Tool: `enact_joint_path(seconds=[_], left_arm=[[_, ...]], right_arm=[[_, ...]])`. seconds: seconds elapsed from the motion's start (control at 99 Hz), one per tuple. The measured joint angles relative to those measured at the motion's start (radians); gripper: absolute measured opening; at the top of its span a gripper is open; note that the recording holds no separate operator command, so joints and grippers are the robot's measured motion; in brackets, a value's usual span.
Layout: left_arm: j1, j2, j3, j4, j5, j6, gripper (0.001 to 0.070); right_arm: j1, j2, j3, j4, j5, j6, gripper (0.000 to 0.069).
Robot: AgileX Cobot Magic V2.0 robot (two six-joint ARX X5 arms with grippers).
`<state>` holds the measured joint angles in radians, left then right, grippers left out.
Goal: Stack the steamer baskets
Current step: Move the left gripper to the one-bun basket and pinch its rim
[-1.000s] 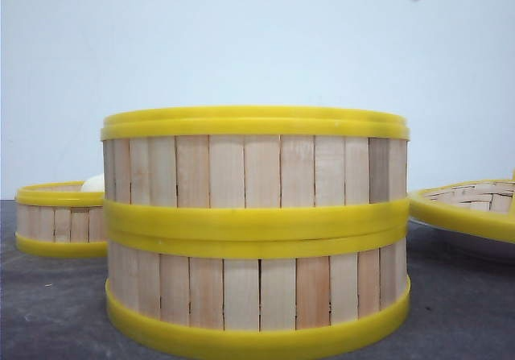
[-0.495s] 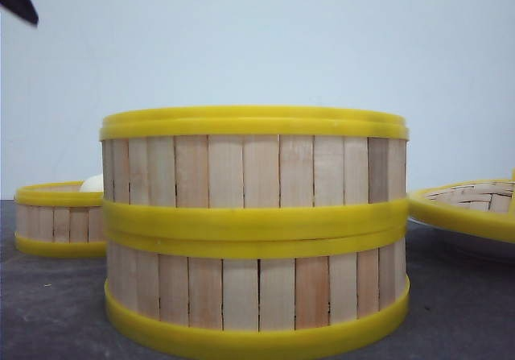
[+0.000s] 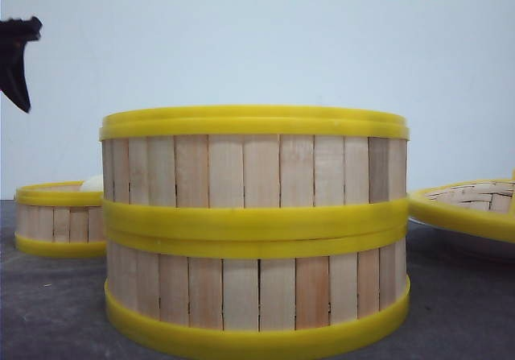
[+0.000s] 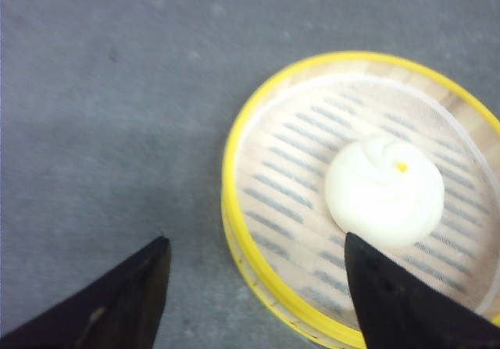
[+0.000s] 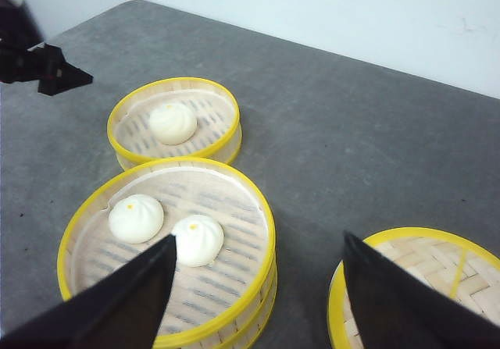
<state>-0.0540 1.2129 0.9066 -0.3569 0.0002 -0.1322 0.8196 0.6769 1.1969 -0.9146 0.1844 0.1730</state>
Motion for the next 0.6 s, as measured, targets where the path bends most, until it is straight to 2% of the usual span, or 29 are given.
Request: enact_joint_path(seconds=[0.212,0.313,0.596], left_arm=[[0.002,0.093,0.023,0.01,0.006,-0.014,0.0423],[0.002,0.148,0.032,0.01,0.006,-0.022,0.0395],[0.002,0.275,0.121,-0.003,0.006,-0.051,0.038]], right_arm=[[0.0,0.0,0.0,0.0,0.0,0.0,0.0415],[0.0,0.0,0.0,0.0,0.0,0.0,0.0415],[0.0,0.0,0.0,0.0,0.0,0.0,0.0415]])
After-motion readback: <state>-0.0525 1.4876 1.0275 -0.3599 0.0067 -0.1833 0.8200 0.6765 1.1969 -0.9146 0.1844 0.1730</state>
